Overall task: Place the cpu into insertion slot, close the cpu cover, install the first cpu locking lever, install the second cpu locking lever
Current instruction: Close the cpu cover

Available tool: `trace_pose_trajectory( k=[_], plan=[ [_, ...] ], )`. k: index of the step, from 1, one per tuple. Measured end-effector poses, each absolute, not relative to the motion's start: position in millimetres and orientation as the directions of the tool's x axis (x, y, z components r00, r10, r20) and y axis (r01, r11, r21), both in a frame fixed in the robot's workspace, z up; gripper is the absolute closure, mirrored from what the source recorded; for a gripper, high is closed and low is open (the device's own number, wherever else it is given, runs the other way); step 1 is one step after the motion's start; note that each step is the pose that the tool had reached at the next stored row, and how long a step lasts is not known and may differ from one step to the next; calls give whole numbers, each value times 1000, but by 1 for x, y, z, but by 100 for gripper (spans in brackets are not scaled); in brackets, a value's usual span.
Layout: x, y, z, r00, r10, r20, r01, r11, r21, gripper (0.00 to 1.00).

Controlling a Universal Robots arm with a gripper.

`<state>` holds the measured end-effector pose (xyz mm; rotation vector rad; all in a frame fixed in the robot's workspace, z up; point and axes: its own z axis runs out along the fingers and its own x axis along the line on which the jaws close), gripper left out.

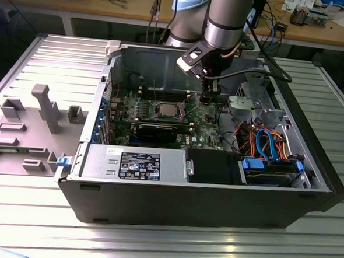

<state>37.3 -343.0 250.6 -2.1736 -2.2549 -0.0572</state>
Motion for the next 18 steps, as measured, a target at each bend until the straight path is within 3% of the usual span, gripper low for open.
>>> trace_pose_trajectory(
  k=[18],
  plan=[
    [30, -343, 251, -37, 999, 32, 999, 37, 20, 89]
  ],
)
